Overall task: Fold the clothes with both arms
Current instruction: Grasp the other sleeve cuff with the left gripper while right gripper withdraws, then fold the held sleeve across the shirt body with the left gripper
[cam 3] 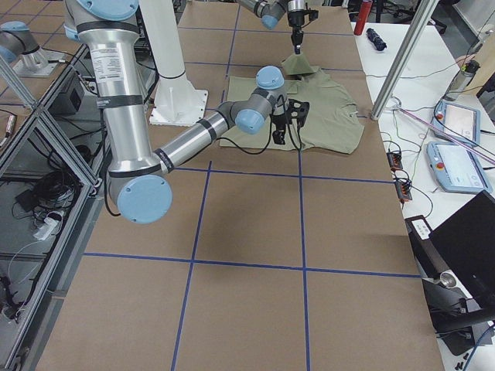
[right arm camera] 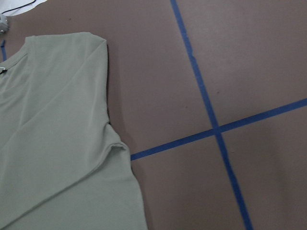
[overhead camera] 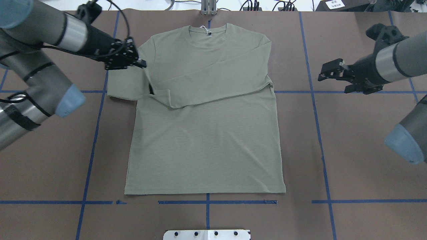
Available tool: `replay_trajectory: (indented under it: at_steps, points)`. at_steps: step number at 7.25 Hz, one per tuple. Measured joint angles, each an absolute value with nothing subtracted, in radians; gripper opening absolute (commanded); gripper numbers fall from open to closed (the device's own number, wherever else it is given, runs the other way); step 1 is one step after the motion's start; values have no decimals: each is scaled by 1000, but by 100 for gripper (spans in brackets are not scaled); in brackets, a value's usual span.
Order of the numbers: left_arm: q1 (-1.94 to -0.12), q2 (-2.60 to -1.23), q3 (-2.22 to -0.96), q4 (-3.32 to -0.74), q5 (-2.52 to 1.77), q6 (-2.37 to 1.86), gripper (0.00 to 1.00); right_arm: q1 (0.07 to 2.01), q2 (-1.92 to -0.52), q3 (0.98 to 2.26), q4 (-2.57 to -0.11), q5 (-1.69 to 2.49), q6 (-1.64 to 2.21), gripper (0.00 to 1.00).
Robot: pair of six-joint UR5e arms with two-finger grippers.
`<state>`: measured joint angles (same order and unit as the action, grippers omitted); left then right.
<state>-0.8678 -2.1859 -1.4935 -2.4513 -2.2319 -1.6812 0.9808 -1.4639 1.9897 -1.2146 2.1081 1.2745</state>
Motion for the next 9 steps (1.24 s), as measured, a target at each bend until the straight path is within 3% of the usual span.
replay_trajectory:
  at_steps: [3, 5, 6, 8, 9]
  points:
    - [-623, -2622, -1137, -2426, -1853, -1911, 0, 1055, -1555, 1985, -1213, 2142, 1154, 100]
    - [-518, -2703, -1024, -2443, -1686, -1928, 85, 1057, -1558, 1970, -1213, 2136, 1147, 100]
    - [-494, -2724, -976, -2463, -1646, -1928, 99, 1057, -1556, 1966, -1213, 2135, 1146, 100]
    - [-469, -2735, -962, -2485, -1607, -1931, 99, 1054, -1535, 1953, -1213, 2131, 1161, 100]
    - [-468, -2696, -1037, -2472, -1623, -1927, 99, 1041, -1507, 1949, -1213, 2126, 1209, 100]
